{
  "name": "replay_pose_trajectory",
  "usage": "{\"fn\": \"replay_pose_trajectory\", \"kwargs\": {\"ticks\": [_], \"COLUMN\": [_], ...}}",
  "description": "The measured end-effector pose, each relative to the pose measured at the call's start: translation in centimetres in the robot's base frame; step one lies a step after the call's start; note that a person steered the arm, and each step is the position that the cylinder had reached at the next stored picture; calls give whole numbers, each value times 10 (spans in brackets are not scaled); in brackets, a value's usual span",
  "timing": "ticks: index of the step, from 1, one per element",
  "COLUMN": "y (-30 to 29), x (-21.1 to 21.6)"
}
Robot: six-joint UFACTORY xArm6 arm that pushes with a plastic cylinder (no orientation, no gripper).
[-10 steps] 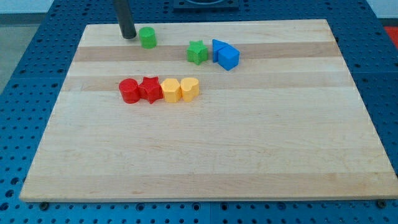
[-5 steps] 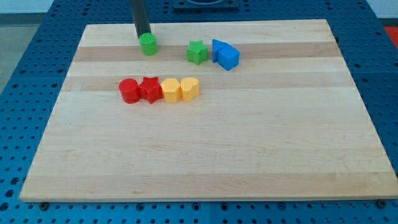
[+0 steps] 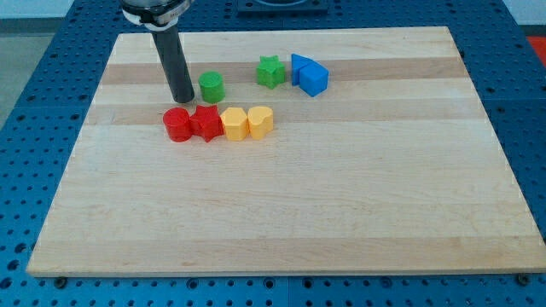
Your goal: Push the green circle closer to green star
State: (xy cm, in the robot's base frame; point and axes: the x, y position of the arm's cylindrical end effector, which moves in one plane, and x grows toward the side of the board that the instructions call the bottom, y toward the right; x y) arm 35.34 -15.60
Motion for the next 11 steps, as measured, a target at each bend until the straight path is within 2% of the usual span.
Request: {"fn": "replay_pose_trajectory", "kwargs": {"ticks": [6,9,11], "y": [20,63,65], "x": [-41,-15,20]}}
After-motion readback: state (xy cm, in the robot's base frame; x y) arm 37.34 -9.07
